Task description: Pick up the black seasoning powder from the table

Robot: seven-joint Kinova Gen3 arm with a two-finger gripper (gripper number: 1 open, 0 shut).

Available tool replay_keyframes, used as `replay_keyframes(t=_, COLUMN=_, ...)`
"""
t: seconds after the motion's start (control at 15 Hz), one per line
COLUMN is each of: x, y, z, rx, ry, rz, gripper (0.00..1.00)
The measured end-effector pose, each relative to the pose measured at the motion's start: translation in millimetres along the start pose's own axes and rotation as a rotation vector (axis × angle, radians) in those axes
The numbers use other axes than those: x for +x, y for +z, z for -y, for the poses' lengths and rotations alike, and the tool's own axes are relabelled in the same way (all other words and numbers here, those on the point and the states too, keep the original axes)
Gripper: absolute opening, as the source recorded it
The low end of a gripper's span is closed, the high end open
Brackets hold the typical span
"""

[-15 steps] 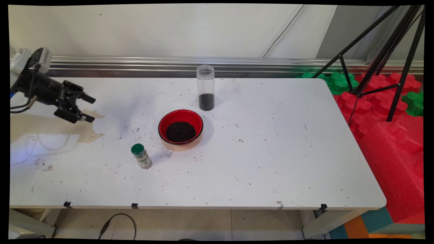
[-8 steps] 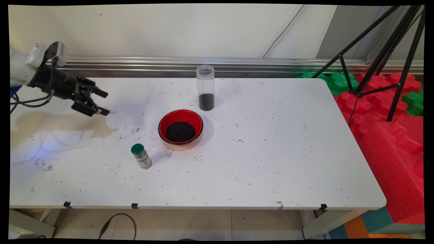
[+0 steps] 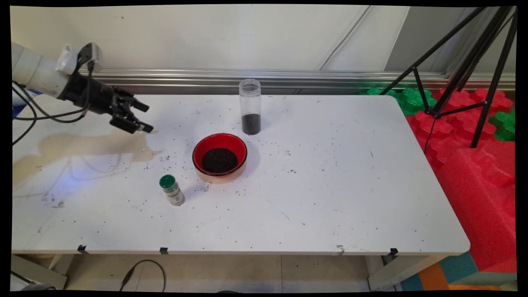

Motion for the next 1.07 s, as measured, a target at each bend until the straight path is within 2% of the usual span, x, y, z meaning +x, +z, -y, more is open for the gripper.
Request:
replay_keyframes(t=0.53, x=36.4, y=31.8, z=0.6, rx=-0.016, ry=0.027, rz=-0.030, gripper=1.00)
replay_keyframes(t=1.07, x=75.4, y=65.7, z=8.1, rx=-0.040, ry=0.098, rz=-0.073, gripper=1.00)
